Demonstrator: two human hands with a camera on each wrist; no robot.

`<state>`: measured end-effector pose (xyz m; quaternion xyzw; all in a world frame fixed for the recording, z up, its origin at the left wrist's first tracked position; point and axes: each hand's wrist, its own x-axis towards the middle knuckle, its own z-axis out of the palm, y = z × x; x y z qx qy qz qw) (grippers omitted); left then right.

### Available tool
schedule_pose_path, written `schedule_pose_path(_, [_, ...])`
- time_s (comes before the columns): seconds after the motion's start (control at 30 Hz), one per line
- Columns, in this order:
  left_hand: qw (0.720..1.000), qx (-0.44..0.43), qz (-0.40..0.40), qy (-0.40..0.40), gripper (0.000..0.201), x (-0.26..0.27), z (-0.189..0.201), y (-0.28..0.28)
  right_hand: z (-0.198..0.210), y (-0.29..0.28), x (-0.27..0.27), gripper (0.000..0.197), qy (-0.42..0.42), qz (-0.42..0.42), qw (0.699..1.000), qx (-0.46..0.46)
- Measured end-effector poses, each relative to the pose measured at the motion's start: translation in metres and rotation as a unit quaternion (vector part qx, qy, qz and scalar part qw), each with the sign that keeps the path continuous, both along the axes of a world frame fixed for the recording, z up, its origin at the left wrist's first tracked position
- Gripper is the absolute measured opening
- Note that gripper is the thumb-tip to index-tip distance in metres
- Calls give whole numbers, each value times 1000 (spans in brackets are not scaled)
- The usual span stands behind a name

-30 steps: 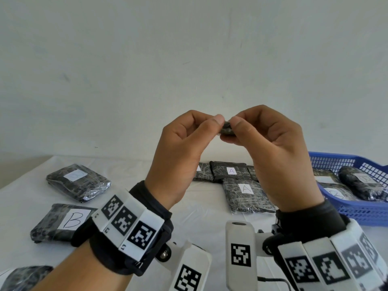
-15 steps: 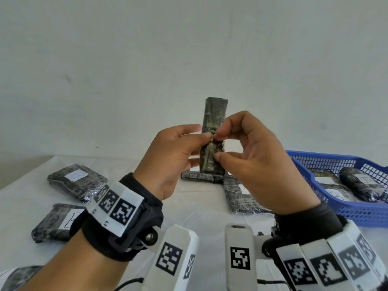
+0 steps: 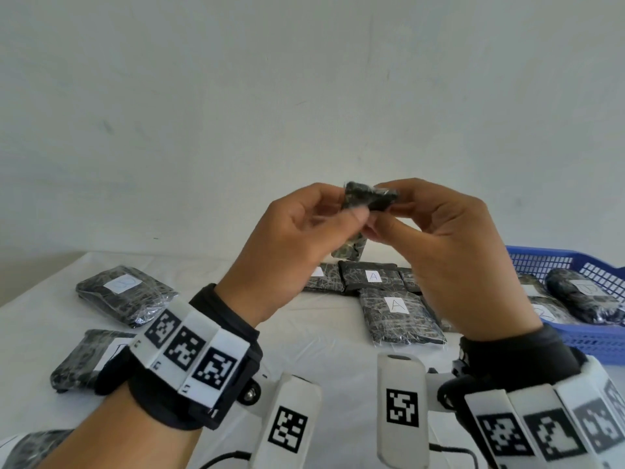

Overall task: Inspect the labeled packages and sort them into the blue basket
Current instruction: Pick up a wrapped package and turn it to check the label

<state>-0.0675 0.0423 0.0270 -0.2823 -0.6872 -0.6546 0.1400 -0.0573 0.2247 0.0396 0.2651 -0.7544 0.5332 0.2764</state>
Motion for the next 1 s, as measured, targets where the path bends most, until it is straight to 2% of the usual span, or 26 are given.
schedule_pose_path(0.1, [997, 53, -46, -13, 41, 5, 4, 1, 2, 4, 3, 13, 0, 26, 999, -24])
schedule_pose_path(0.23, [997, 77, -9, 12, 38, 7, 2, 7, 3, 1, 10, 26, -7, 50, 998, -39])
schedule_pose_path(0.33, [996, 82, 1, 18, 42, 7, 1, 9, 3, -2, 11, 18, 8, 29, 999, -28])
schedule_pose_path(0.6, [996, 82, 17, 23, 30, 6, 1, 8, 0, -4, 8, 23, -4, 38, 998, -45])
schedule_pose_path(0.73, [995, 90, 7, 30, 53, 6, 1, 7, 2, -3, 8, 25, -25, 68, 993, -92])
schedule_pose_path(0.8, [996, 75, 39, 40, 46, 3, 0, 7, 1, -3, 6, 16, -47, 62, 991, -110])
schedule_pose_path(0.87, [993, 57, 85, 52, 20, -1, -3, 8, 0, -1, 2, 8, -90, 48, 989, -109])
schedule_pose_path(0.9, [992, 49, 105, 53, 14, -3, -6, 9, -1, 0, 1, 12, -115, 45, 986, -115])
schedule_pose_path(1.0, [986, 55, 151, 43, 36, -12, -14, 9, -2, 1, -2, 29, -158, 38, 977, -138])
